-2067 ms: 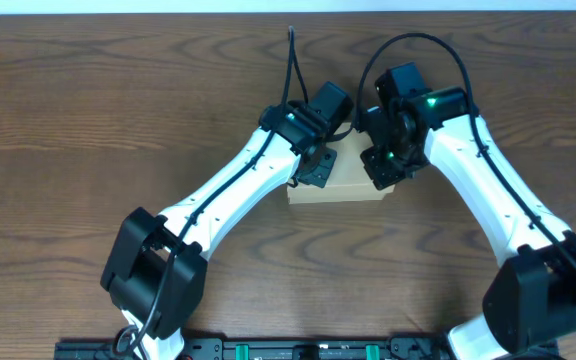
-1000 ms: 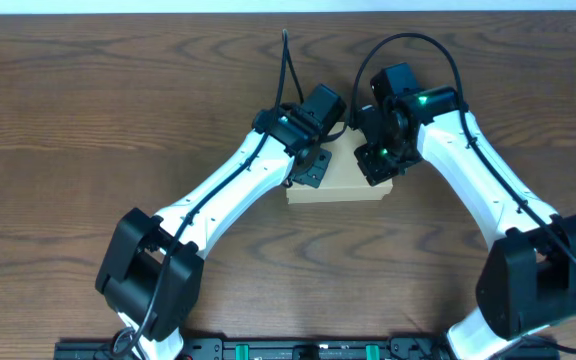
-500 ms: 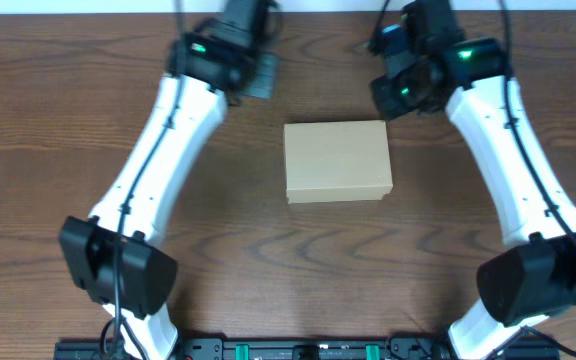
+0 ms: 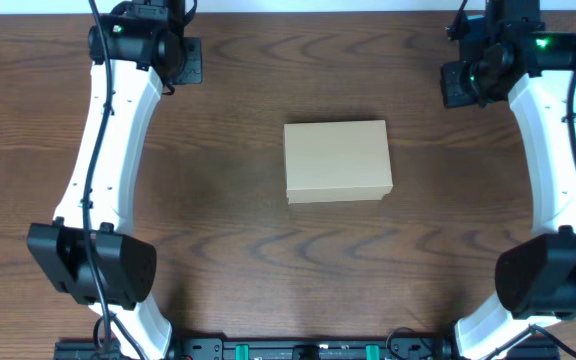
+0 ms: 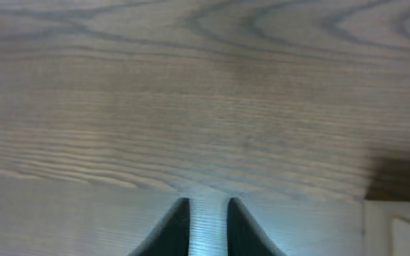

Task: Pack container
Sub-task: 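Raise both grippers off the lid and move them outward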

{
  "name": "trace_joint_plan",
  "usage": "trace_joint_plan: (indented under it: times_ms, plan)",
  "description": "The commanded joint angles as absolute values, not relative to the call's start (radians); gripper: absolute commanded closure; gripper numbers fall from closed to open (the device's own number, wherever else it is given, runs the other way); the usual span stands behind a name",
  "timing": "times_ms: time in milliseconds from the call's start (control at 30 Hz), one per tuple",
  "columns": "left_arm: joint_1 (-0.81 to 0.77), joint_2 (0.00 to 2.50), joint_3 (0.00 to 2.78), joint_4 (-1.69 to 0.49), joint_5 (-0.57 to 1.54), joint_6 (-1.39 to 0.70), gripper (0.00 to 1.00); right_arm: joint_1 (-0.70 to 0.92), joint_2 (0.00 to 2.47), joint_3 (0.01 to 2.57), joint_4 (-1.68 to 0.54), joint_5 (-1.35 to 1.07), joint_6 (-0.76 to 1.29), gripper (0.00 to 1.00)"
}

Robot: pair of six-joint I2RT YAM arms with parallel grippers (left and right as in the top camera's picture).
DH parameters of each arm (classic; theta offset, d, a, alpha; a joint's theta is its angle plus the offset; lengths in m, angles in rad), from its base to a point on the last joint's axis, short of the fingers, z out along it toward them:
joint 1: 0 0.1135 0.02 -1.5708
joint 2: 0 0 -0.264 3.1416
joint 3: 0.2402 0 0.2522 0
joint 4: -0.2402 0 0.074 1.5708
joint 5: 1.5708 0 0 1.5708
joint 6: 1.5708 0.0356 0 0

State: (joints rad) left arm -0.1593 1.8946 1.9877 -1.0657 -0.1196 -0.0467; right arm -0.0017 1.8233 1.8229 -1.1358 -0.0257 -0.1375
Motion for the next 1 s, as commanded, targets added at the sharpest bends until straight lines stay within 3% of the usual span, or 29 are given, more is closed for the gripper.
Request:
trace_joint_plan:
  times_ms: [0, 67, 133, 233, 300, 967]
  plan:
    - [-0.167, 1.888, 2.010, -1.061, -0.133, -0.044, 0.22, 0.001, 1.818, 1.844, -1.129, -0.015, -0.154, 0.65]
    - [-0.167, 1.888, 2.010, -1.058, -0.130, -0.046, 0.03, 0.001, 1.818, 1.844, -1.121, -0.015, -0.154, 0.39]
    - [-0.167, 1.888, 2.011, -1.058, -0.130, -0.049, 0.05, 0.001, 1.818, 1.844, -1.106, -0.015, -0.154, 0.24]
    - [-0.167, 1.888, 2.011, -1.055, -0.131, -0.048, 0.05, 0.001, 1.818, 1.844, -1.087, -0.015, -0.154, 0.15]
    - [-0.167, 1.888, 2.011, -1.043, -0.130, -0.048, 0.05, 0.001, 1.818, 1.844, -1.073, -0.015, -0.154, 0.01]
    - [-0.167, 1.888, 2.011, -1.044, -0.130, -0.048, 0.05, 0.001, 1.818, 1.844, -1.059, -0.015, -0.154, 0.01]
